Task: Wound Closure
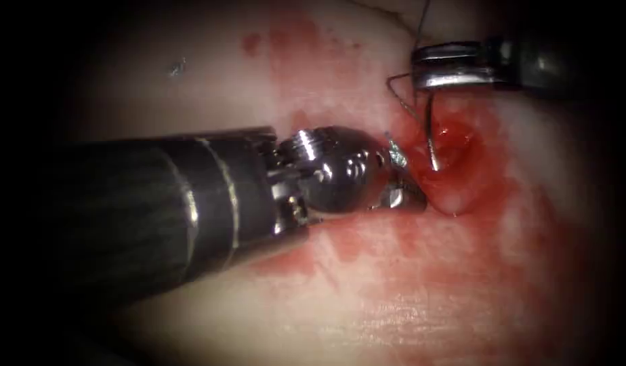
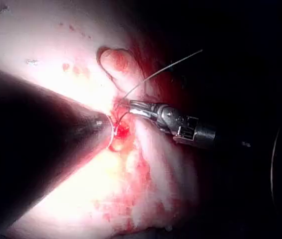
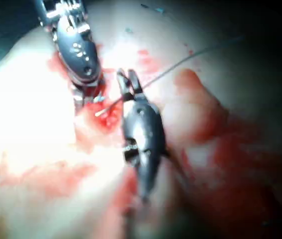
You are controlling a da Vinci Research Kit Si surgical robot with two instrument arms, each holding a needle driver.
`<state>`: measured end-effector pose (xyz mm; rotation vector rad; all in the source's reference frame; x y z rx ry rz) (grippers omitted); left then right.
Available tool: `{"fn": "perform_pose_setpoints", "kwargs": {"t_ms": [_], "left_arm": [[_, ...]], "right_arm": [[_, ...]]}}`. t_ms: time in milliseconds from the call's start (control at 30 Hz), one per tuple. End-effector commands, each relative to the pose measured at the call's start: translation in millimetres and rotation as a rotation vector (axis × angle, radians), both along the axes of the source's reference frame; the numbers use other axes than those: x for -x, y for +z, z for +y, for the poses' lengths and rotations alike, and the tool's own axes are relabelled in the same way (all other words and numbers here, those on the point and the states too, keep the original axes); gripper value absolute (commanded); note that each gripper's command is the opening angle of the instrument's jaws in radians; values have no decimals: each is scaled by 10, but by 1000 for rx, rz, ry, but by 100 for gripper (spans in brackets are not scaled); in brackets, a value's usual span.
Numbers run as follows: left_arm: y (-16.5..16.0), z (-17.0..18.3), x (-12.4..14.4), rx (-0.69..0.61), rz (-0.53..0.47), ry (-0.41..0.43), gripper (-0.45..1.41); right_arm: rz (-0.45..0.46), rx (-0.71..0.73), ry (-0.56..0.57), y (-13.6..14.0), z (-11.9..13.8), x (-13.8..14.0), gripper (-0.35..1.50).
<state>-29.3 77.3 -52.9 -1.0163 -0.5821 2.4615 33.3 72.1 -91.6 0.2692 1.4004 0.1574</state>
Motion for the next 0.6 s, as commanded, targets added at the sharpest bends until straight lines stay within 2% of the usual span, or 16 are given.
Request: {"fn": "perform_pose_setpoints", "kwargs": {"t_ms": [33,133,267,367,600], "left_arm": [[4,5,6,3,-1,0,3],[4,5,5,2,1,2,3],[4,5,5,2,0,2,3],[3,4,6,2,1,1,3],[-1,3,4,1,1,1,3]], "right_arm": [[-5,-48,6,2,1,-9,-35],[-45,-163,4,4,2,-11,-35],[-67,-235,7,10,-1,-11,-35],[-93,-384,39,12,1,-10,-35],[-155,-505,28,21,-17,-9,-35]]}}
